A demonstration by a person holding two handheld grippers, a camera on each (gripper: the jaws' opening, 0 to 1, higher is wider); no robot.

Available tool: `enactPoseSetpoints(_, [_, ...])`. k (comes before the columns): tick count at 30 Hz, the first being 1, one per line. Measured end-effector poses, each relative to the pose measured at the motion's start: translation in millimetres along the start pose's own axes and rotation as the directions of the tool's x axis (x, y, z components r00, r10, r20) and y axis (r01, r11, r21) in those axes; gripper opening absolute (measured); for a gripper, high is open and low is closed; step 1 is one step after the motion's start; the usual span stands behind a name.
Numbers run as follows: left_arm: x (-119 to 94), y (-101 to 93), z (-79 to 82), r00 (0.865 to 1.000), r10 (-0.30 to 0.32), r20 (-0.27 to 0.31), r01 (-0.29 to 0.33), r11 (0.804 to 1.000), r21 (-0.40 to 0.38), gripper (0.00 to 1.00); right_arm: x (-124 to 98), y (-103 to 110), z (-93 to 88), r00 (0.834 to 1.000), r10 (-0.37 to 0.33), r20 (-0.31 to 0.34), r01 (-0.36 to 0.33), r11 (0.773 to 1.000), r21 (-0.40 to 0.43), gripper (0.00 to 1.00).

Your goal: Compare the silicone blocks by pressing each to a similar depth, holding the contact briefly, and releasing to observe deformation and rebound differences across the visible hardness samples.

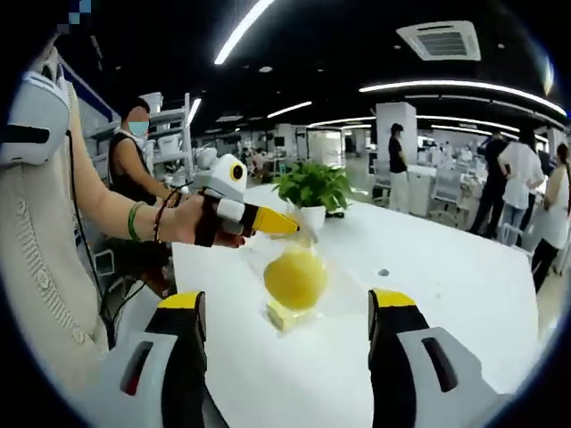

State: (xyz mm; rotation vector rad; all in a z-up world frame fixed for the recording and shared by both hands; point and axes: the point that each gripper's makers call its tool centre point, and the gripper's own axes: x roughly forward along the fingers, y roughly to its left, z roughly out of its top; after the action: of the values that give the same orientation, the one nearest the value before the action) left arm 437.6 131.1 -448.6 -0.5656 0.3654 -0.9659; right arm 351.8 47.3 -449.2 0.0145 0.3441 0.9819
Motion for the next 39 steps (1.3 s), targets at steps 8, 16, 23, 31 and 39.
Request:
enactPoseSetpoints(8, [34,10.8,-29.3,1.000,0.003,-0.028,-0.003,1.000,-0.026,0.00,-31,-18,-25.7,0.993,-0.098,0.064,0.086,0.982,0.170,0.82])
enactPoseSetpoints(16, [64,22.9,-62.7,0.999,0.007,-0.054,-0.011,0.998,-0.066,0.00,-57,-34,-46.7,0.984,-0.164,0.068,0.140,0.952,0.272,0.89])
enactPoseSetpoints(23, [84,29.1,-89.2,0.997,0.012,-0.073,-0.019,0.995,-0.099,0.00,-68,-44,-63.3,0.983,-0.182,0.030,0.164,0.938,0.305,0.87])
enactPoseSetpoints(31, [88,77.1,-108.3,0.992,0.112,-0.051,-0.121,0.970,-0.213,0.00,-69,-56,-73.4,0.982,-0.189,0.003,0.179,0.932,0.316,0.85])
enactPoseSetpoints(39, [79,135.7,-103.2,0.969,0.245,0.026,-0.224,0.921,-0.319,0.00,-67,-67,-84.3,0.980,-0.200,-0.018,0.195,0.926,0.324,0.79])
